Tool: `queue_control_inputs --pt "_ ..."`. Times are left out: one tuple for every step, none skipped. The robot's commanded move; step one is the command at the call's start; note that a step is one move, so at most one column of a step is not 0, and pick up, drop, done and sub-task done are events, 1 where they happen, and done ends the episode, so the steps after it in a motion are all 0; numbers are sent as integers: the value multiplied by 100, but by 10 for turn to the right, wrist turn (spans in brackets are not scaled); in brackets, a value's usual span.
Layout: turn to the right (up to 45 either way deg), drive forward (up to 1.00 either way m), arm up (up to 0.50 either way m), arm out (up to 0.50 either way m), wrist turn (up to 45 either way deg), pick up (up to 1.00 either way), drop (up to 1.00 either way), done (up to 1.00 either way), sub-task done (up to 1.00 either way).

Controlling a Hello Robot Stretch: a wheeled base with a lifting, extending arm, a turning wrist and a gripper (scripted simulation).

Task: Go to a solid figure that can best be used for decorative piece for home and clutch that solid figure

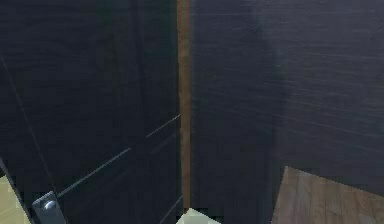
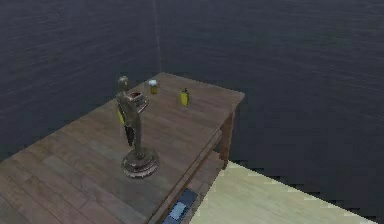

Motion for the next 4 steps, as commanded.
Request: queue_control_inputs --pt "-120 0 0 0 0 0 0 0 0" --pt "0 0 50 0 0 0 0 0 0" --pt "0 0 34 0 0 0 0 0 0" --pt "0 0 0 26 0 0 0 0 0"
